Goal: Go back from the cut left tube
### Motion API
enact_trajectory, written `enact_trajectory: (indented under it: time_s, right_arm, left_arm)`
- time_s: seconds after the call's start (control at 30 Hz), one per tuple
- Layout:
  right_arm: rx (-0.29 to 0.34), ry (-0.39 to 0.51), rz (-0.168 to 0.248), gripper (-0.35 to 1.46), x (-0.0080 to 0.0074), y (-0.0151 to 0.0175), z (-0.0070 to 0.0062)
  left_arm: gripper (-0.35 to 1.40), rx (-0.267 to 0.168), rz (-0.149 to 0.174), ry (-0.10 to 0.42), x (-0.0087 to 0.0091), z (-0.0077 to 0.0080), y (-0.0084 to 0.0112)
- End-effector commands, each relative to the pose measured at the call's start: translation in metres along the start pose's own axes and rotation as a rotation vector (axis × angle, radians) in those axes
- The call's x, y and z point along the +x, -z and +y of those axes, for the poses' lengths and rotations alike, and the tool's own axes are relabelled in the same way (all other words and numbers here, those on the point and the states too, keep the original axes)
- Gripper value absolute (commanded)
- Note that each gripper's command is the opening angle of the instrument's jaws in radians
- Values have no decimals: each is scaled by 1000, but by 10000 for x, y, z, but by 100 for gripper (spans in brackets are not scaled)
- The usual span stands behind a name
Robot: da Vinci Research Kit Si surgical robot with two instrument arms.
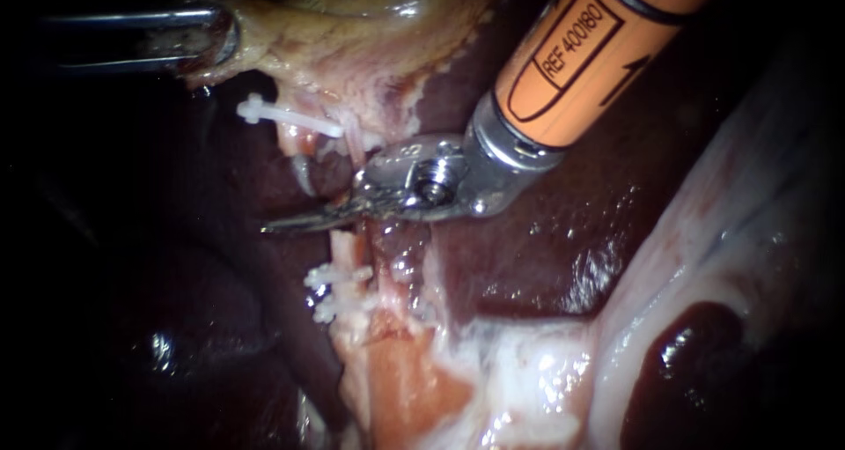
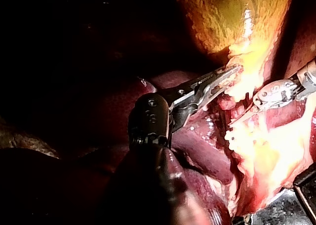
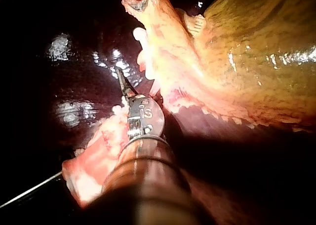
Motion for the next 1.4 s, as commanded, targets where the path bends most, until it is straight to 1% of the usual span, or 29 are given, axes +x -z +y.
enact_trajectory:
  time_s: [0.03, 0.07, 0.13, 0.17, 0.2, 0.23, 0.27, 0.3, 0.37, 0.47, 0.57, 0.67, 0.73, 0.83, 0.9, 0.93, 1.0, 1.1, 1.13, 1.27, 1.33, 1.4]
  right_arm:
    - [0, -1, -1, -35, 0, 0, 0]
    - [1, -7, -1, -35, 0, 0, 0]
    - [5, -23, 14, -35, 0, 0, -1]
    - [0, -22, 28, -13, 1, -1, -1]
    - [-10, -28, 47, 54, 1, -1, -1]
    - [-30, -34, 63, 91, 2, -2, 0]
    - [-54, -59, 85, 121, 3, -4, 0]
    - [-57, -77, 97, 128, 4, -5, 1]
    - [-53, -77, 111, 138, 5, -6, 1]
    - [-51, -83, 117, 141, 5, -6, -1]
    - [-50, -82, 117, 143, 5, -5, -6]
    - [-83, -82, 129, 143, 0, 6, -19]
    - [-108, -92, 139, 145, -2, 20, -32]
    - [-126, -53, 143, 145, -5, 48, -49]
    - [-156, -28, 150, 145, -7, 67, -58]
    - [-177, -12, 154, 145, -10, 79, -63]
    - [-200, 23, 154, 145, -15, 98, -69]
    - [-235, 73, 152, 145, -29, 125, -79]
    - [-252, 94, 150, 145, -36, 134, -82]
    - [-314, 148, 144, 145, -56, 158, -90]
    - [-328, 168, 140, 145, -63, 169, -93]
    - [-322, 167, 138, 145, -68, 178, -95]
  left_arm:
    - [-35, 1, 0, 0, 0, 0, 0]
    - [-35, 1, 0, 0, 0, 0, 0]
    - [-35, 1, 0, 0, 0, 0, 0]
    - [-35, 1, 0, 0, 0, 0, 0]
    - [-35, 1, 0, 0, 0, 0, 0]
    - [-35, 1, 0, 0, 0, 0, 0]
    - [-35, 1, 0, 0, 0, 0, 0]
    - [-35, 1, 0, 0, 0, 0, 0]
    - [-35, 1, 0, 0, -1, 0, 0]
    - [-35, 0, 0, 0, -1, 0, 1]
    - [-35, 0, 0, 0, -1, 0, 1]
    - [-35, 0, 0, 0, -1, 0, 1]
    - [-35, 0, 0, -1, -1, 0, 1]
    - [-35, 0, 0, -1, -1, 0, 1]
    - [-35, 0, 0, -1, -1, 0, 1]
    - [-35, 0, 0, -1, -1, 0, 1]
    - [-35, 0, 0, -1, -2, 0, 1]
    - [-35, 1, 0, -1, -2, 0, 1]
    - [-35, 1, 0, -1, -2, 0, 1]
    - [-35, 1, 0, -1, -2, 0, 0]
    - [-35, 1, 0, -1, -2, 0, 0]
    - [-35, 1, 0, -1, -2, 0, 0]
